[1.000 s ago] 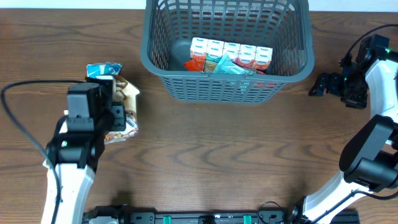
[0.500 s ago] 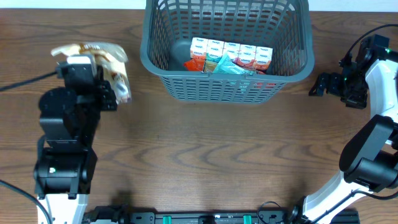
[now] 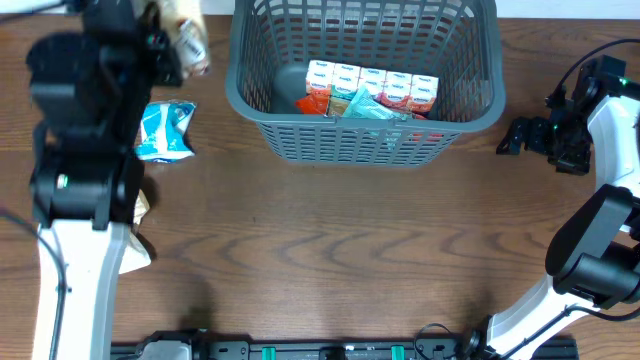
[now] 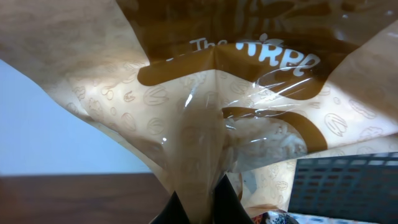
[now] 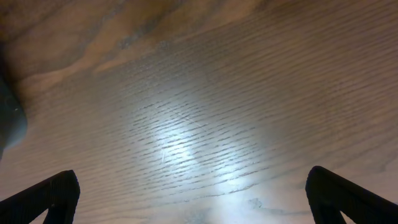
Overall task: Pack container
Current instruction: 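Lift the PanTree bag with the left gripper toward the basket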
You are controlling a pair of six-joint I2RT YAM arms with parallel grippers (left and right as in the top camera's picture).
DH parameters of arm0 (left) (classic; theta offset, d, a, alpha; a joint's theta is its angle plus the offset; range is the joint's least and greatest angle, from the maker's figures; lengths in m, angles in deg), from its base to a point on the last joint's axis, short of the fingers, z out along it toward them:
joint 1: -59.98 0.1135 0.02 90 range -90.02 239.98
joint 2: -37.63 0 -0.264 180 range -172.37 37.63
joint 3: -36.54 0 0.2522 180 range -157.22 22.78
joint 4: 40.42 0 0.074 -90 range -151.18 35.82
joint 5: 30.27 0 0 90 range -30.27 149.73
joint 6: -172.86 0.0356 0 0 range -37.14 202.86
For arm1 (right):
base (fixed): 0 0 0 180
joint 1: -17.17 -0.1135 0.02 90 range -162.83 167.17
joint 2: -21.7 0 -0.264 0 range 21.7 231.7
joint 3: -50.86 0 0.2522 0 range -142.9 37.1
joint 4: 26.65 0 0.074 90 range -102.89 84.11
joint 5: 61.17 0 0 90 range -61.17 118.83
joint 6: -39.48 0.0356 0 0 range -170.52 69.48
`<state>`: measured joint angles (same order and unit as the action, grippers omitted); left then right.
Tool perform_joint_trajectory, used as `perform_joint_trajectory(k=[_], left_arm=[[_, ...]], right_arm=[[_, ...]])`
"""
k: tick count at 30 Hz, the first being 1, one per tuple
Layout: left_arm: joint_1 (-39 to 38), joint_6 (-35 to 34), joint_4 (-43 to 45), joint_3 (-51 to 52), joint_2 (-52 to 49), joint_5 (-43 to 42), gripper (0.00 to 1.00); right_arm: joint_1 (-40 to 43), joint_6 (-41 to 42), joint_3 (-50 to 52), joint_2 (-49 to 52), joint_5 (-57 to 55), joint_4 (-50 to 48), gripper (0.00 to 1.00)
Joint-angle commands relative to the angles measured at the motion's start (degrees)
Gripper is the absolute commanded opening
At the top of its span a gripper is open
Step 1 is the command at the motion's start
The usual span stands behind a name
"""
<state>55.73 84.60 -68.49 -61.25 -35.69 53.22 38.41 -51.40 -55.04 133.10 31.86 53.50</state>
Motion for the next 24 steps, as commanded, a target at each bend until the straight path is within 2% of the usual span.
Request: perform_joint_trajectory(k=[1,3,13,18,24], left_arm=[[-3.4,1.3,0.3,-6.7,-3.7,-4.7,0.06],[-5.6,2.6,-0.5,-9.4,-6.1,-5.1,0.06],[-18.9,22.4,-12.6,-19.8,-16.4,-8.3,0.06],[-21.9,28.4,-16.4,-20.6,-18.9,-8.3,0.06],[-22.2,36.6,-20.2,-20.6,-21.0,-8.3,0.06]], right_arm=[[-0.4,-0.9,0.2,0.4,0.0,0.0,0.99],[-0.4,-1.0,0.2,0.4,0.0,0.0,0.99],[-0.4,-1.6,0.2,0.4,0.0,-0.3,0.99],[-0.4,-1.8,0.2,0.4,0.0,-0.2,0.99],[-0.4,-1.8,0.2,0.4,0.0,0.1,0.99]])
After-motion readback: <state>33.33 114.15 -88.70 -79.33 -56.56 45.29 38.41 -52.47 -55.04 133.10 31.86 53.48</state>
